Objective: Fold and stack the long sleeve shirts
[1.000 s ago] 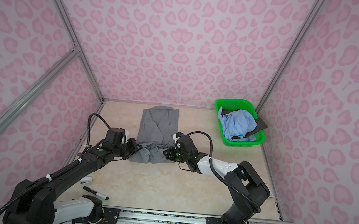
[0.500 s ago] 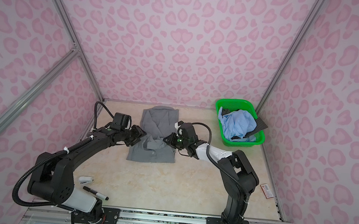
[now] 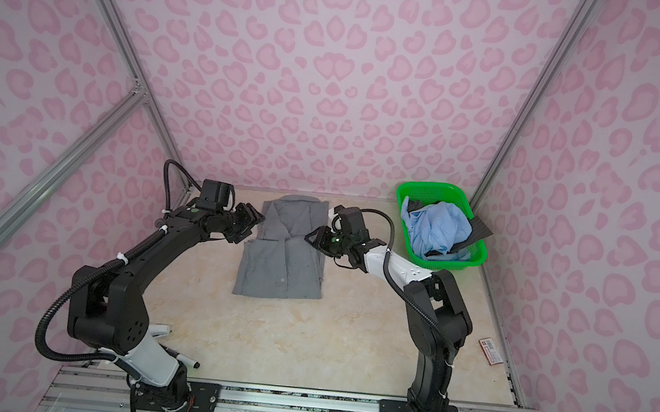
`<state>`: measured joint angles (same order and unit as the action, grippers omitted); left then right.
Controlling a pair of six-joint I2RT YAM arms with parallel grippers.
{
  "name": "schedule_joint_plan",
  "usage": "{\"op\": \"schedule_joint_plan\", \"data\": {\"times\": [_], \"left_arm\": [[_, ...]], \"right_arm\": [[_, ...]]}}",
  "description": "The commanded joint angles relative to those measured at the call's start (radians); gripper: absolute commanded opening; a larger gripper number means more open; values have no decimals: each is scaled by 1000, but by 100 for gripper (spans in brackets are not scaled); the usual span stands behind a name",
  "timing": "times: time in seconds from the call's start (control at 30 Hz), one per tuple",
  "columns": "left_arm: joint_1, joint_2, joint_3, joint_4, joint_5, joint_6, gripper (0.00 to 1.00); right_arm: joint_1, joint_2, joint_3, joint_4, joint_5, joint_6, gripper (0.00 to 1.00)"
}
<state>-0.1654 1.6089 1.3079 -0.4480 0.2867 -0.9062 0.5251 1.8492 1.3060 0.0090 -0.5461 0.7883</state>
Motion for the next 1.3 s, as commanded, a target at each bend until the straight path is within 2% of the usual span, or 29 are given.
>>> {"op": "schedule_joint_plan", "data": {"times": [0.0,0.1,0.17,0.27,0.37,0.43,0.6,0.73,0.8,0.97,1.17,1.27], "left_arm": [[0,-84,-72,-40,-29,72,66],[0,-167,-199,-9,-58,102,65],[0,-194,-254,5,-72,123,64],[1,-202,-308,50,-67,140,60],[2,-170,-300,46,-82,170,52],[2,-141,-296,54,-106,184,48],[3,-21,-219,62,-104,208,38],[3,80,-144,64,-95,216,32],[2,134,-99,56,-103,230,32],[2,238,-19,54,-98,230,32],[2,354,79,13,-94,249,34],[0,359,102,2,-93,247,38]], "right_arm": [[16,-57,-46,-57,56,-109,32],[77,-79,-53,-72,66,-201,31],[125,-35,-9,-85,12,-251,30],[157,72,69,-61,-61,-228,30],[149,175,137,-49,-85,-187,29],[136,218,159,-43,-55,-181,28],[59,299,165,-12,-24,-163,27],[9,304,131,-1,20,-173,25],[-2,299,128,-26,44,-191,25],[-13,291,95,-25,23,-191,25],[-13,179,-46,39,41,-142,25],[3,114,-77,63,20,-119,26]]}}
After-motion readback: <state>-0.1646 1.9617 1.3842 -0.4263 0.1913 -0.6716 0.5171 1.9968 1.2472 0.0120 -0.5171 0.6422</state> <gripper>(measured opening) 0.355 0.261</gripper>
